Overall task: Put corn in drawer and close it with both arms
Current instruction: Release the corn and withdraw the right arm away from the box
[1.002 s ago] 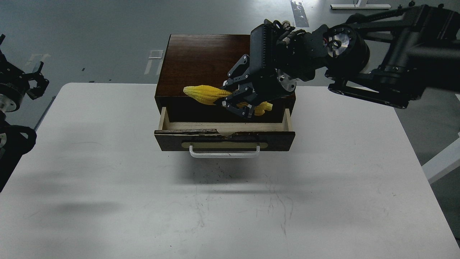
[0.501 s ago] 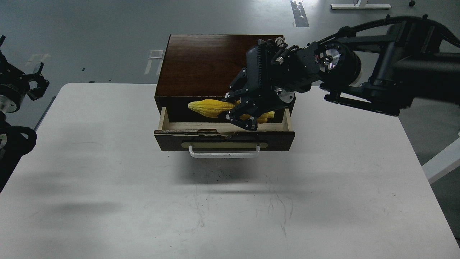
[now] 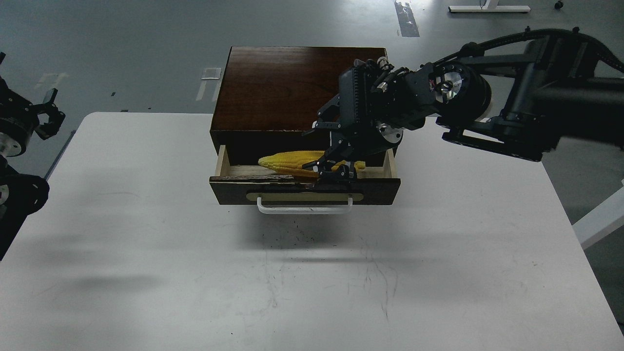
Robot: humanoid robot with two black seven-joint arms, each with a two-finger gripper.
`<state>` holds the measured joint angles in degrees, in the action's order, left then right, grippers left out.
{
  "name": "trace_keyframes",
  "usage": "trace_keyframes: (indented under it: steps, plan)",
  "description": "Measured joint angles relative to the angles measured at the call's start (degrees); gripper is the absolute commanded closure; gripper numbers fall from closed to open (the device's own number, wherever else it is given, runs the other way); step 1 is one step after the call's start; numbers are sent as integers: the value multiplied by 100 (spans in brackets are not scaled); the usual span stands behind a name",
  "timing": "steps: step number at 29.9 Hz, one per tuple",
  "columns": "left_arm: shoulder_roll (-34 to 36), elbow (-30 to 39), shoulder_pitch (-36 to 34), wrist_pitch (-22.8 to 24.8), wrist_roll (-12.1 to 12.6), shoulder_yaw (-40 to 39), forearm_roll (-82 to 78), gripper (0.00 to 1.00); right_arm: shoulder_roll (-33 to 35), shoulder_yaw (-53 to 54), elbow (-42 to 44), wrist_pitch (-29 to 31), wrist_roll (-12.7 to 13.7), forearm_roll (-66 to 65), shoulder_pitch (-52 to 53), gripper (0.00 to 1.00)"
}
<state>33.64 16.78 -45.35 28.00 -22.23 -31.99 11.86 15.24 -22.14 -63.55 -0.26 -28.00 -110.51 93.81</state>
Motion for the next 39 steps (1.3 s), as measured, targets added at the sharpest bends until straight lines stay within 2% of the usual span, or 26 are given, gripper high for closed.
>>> trace_keyframes:
  steps: [5, 7, 9, 10, 16, 22, 25, 34, 39]
  plan:
    - [6, 0, 0, 0, 4, -1, 0, 2, 41, 82, 89, -9, 0, 92, 64, 30]
    - [33, 0, -1, 0, 4, -4, 0, 2, 70, 175, 172, -12, 0, 163, 88, 21]
    - [84, 0, -10, 0, 6, -13, 0, 2, 152, 385, 254, -14, 0, 372, 90, 4]
    - [108, 1, -18, 0, 6, -17, 0, 2, 216, 526, 287, -14, 0, 567, 89, 2]
    - [141, 19, -64, 0, 6, -24, -1, 2, 507, 958, 591, 5, 1, 1986, 77, 1]
    - [231, 76, -100, 0, 110, 20, -74, 2, 1327, 1127, 911, -6, 1, 3398, 41, 0]
    - [333, 88, -218, 0, 193, 21, -200, 2, 1840, 1203, 942, -27, 3, 4360, -167, 0]
    - [400, 139, -792, 0, 222, 22, -893, 3, 2633, 1550, 1053, -18, 13, 7548, -891, 0]
    - [634, 407, -1419, 0, 190, 19, -1776, 13, 2734, 1671, 1426, -2, 109, 9134, -1420, 0]
